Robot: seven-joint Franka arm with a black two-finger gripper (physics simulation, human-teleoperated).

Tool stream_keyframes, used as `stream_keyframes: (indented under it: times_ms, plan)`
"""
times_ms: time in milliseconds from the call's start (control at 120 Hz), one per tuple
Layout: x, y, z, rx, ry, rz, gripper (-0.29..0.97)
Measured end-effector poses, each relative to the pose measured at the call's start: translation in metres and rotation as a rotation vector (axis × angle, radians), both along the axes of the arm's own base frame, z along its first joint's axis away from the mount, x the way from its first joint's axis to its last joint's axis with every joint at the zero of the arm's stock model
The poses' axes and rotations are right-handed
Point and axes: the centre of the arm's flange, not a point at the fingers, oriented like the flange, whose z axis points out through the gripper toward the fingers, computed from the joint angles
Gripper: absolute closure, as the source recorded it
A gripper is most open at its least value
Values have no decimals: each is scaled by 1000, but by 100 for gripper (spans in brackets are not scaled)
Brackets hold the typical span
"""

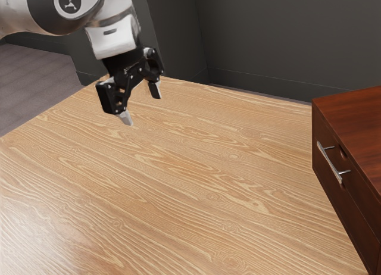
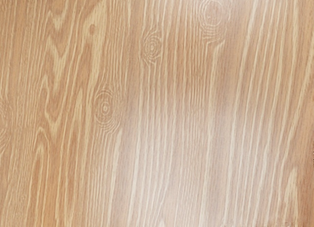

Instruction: Pull the drawer handle with one arm to open the drawer

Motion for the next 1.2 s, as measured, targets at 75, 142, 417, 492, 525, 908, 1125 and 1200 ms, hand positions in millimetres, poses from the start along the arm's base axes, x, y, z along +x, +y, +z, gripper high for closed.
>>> stream_keyframes:
  times_ms: [75,142,417,492,525,908,1125,1200]
  plan:
    - [4,-31,-22,8,25,-154,0]
    - [7,-59,-38,14,25,-282,0]
    - [30,-101,-70,39,-118,-587,0]
    - [36,-104,-74,38,-162,-634,0]
    - [38,-109,-75,40,-181,-658,0]
    - [64,-184,-118,53,-273,-901,0]
    - [71,-225,-133,48,-303,-1006,0]
    - [76,-230,-136,49,-323,-1022,0]
